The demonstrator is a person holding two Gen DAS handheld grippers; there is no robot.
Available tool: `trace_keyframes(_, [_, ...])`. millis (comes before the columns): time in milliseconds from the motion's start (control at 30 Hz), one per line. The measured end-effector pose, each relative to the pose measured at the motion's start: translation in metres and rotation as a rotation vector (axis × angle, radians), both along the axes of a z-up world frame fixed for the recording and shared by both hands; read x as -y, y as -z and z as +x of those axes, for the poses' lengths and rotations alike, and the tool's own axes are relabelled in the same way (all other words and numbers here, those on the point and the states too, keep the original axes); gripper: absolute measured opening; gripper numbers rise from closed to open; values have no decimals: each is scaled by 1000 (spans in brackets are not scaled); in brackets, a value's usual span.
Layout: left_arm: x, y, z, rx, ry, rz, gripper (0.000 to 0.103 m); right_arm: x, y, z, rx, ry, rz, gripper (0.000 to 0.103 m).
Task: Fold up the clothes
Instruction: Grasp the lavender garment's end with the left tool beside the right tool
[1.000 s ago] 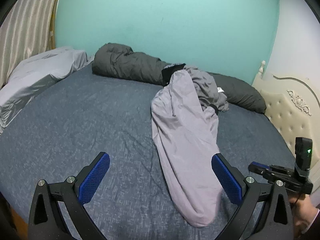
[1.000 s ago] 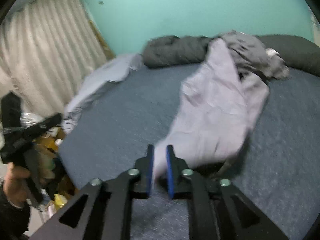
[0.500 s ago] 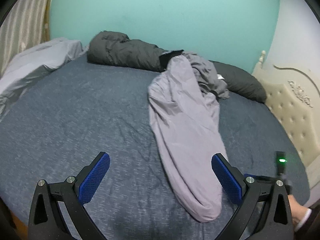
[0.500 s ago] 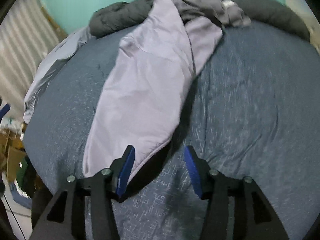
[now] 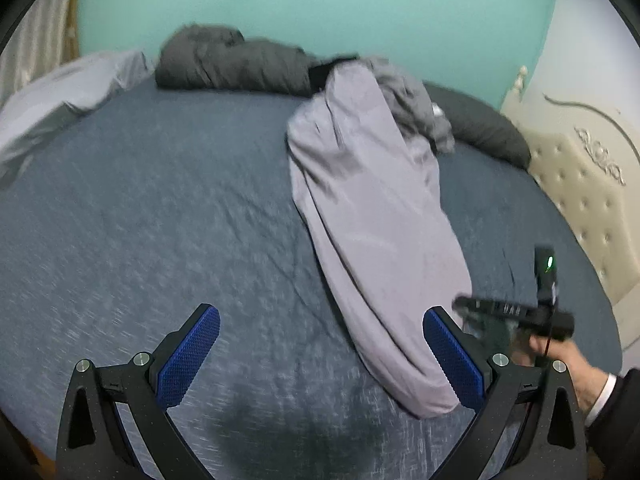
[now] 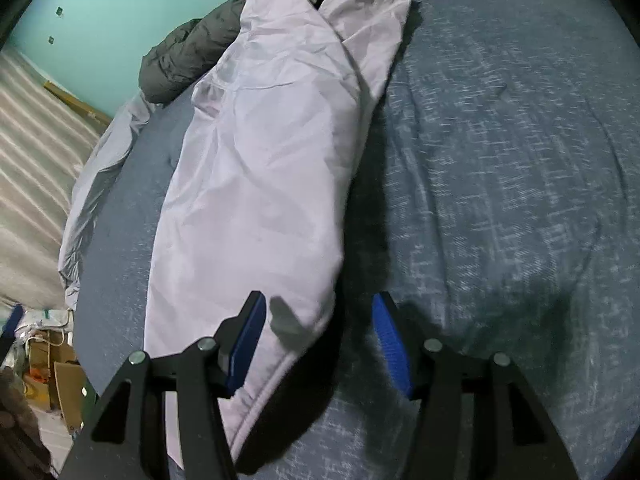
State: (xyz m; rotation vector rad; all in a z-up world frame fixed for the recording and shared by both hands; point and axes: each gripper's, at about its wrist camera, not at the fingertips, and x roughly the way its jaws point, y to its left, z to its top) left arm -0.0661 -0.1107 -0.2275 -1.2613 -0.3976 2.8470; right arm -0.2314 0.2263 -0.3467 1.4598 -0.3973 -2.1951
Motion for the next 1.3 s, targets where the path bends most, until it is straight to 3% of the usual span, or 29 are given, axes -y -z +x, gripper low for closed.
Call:
trace_keyframes(100, [-12, 28, -10, 56, 34, 24, 103, 4, -2, -2, -9, -30, -23, 54])
trace_keyframes(267, [-34, 64, -27, 136, 46, 13, 103, 3, -8, 1, -45, -60, -41, 38])
trace_keyframes(467, [-51, 94, -43, 179, 99, 51, 103, -3, -12, 2, -79, -76, -55, 24])
trace_keyframes(600, [-56, 113, -49, 218, 118, 129, 103, -7, -15, 2, -101, -85, -64, 24])
trace_keyframes(867, [-58, 131, -49, 231, 105, 143, 95, 0, -15, -2, -102, -101, -64, 24])
trace_keyframes(1067, [-63, 136, -56, 247, 154, 194, 77, -1, -10, -3, -99, -104, -55, 24])
trace_keyframes(1167, [-66, 137, -56, 253, 175, 211, 58, 0, -8, -5, -100, -97, -50, 24])
trace_keyframes(1200, [-67, 138, -57, 255, 182, 224, 47, 0, -8, -5, -100, -94, -48, 24])
trace_keyframes(1300, [-71, 138, -57, 256, 194, 222, 35, 0, -6, -7, -101, -87, -44, 24])
